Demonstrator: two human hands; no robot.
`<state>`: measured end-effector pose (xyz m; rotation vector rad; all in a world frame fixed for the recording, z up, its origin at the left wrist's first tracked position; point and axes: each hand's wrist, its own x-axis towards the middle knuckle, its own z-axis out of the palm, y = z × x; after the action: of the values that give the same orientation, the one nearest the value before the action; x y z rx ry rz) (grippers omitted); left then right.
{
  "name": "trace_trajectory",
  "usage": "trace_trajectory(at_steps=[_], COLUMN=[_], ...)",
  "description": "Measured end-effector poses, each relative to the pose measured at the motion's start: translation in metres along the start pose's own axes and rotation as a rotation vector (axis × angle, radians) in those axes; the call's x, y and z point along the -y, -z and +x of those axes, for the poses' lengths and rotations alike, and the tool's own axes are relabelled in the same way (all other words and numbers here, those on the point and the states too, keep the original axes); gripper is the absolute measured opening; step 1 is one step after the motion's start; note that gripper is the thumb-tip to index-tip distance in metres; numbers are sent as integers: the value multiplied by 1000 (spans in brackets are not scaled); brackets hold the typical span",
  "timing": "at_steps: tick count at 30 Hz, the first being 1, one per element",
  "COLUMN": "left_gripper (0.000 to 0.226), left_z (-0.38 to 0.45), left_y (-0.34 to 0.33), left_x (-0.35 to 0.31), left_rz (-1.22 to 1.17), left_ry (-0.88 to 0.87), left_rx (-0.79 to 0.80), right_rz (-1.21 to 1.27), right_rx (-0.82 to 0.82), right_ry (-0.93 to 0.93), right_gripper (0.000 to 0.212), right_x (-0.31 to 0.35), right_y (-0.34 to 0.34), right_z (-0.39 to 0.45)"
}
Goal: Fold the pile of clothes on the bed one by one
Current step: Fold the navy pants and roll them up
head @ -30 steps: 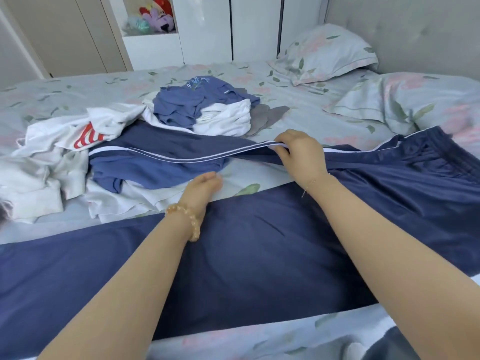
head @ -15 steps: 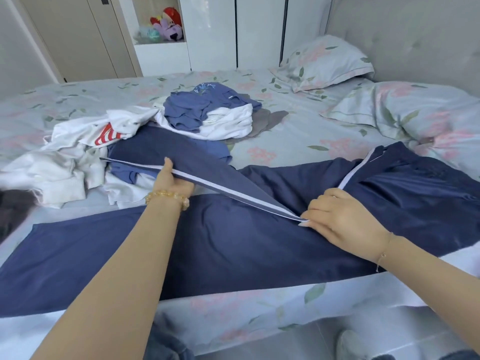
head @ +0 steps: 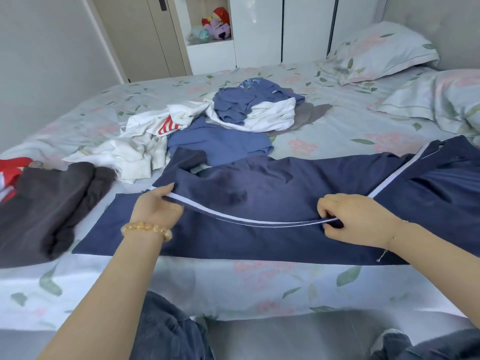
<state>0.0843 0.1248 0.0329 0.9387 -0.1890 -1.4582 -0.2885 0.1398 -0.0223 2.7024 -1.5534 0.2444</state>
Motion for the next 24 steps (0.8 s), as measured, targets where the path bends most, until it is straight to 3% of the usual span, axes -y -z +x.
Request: trace_trajectory(at_steps=[2,7,10,12,17,20,24], left_gripper=[29,26,26,24,44,53,84], left_z=[0,24,32,38,46,40,28], left_y=[14,46,62,78,140,150,146], left_x=[-12,-43,-56,-60,-69,-68,-58], left_rz=[-62,11,80,143,320,555,789], left_ry=[10,-132,-151,-156,-83,-257,-411], left_rx=[51,-115,-153,-270,-499,-636,-624], right_rz=[2,-102,-44,19,39,65,65], right_rx=[-1,-114,-157,-139,-58,-67,-69], right_ry=[36,139,207,207,268,271,266], right_gripper=[11,17,20,28,34,36,36], right_x=[15,45,54,61,77,77,78], right_y=[-2,-20,-19,-17,-24,-22,-22], right_z=[10,28,26,22,11,9,8])
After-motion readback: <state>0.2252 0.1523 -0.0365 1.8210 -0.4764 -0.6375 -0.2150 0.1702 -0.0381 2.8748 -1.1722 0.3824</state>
